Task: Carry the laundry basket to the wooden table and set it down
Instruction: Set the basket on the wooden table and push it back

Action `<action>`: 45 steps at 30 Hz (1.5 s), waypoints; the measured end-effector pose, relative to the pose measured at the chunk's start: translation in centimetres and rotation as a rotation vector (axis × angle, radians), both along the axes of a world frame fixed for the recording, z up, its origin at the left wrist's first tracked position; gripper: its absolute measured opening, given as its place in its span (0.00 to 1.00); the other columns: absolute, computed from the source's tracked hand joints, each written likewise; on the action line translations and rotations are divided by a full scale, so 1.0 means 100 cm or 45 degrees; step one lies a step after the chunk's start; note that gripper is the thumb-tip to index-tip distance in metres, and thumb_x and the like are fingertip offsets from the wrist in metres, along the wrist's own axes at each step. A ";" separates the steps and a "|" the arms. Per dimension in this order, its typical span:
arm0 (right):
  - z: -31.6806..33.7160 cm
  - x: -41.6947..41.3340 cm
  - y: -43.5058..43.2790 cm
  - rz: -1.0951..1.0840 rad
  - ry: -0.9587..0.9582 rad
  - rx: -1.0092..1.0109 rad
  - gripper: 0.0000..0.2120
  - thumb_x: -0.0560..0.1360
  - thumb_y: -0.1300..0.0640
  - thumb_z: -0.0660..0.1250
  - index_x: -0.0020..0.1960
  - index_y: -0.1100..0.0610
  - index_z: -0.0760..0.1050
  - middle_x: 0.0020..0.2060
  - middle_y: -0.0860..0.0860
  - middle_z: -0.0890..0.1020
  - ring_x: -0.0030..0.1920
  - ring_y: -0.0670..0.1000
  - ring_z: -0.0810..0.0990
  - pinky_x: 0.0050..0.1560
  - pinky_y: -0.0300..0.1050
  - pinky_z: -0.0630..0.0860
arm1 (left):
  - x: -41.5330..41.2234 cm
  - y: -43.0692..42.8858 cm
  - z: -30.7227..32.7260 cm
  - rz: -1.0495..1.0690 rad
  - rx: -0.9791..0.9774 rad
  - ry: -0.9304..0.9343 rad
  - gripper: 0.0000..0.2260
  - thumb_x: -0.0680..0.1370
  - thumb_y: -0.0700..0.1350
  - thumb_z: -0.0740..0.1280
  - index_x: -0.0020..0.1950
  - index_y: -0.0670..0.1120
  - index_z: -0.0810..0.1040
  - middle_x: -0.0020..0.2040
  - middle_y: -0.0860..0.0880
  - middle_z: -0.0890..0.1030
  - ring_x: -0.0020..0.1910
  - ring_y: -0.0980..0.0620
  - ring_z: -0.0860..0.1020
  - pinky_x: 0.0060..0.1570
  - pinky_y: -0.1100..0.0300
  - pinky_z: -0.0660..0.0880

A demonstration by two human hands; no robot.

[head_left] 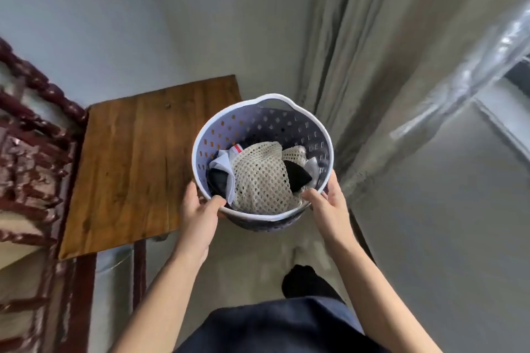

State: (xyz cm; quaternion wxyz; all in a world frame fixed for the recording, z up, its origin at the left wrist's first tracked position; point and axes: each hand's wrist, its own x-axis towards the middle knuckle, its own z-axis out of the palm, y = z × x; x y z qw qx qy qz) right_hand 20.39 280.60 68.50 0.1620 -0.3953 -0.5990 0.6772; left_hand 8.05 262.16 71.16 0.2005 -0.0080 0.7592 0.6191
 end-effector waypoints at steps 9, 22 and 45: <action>0.003 -0.166 0.039 0.503 -0.004 0.031 0.29 0.73 0.68 0.64 0.70 0.47 0.78 0.62 0.47 0.87 0.60 0.46 0.84 0.61 0.38 0.79 | -0.090 0.005 -0.011 0.558 0.048 -0.117 0.23 0.76 0.29 0.65 0.64 0.53 0.80 0.53 0.54 0.85 0.48 0.59 0.82 0.48 0.64 0.76; -0.040 -0.364 -0.020 0.590 -0.136 0.188 0.26 0.76 0.57 0.67 0.73 0.42 0.73 0.67 0.49 0.83 0.69 0.52 0.81 0.71 0.59 0.78 | -0.290 -0.053 -0.064 0.484 0.019 -0.419 0.29 0.80 0.35 0.64 0.77 0.58 0.69 0.69 0.49 0.78 0.62 0.49 0.80 0.60 0.44 0.79; -0.086 -0.488 0.045 0.872 -0.571 0.359 0.31 0.85 0.50 0.60 0.87 0.44 0.55 0.76 0.52 0.75 0.76 0.60 0.75 0.69 0.49 0.72 | -0.333 -0.004 -0.112 0.847 0.055 -0.747 0.29 0.74 0.30 0.61 0.74 0.48 0.70 0.69 0.44 0.79 0.61 0.41 0.82 0.46 0.46 0.85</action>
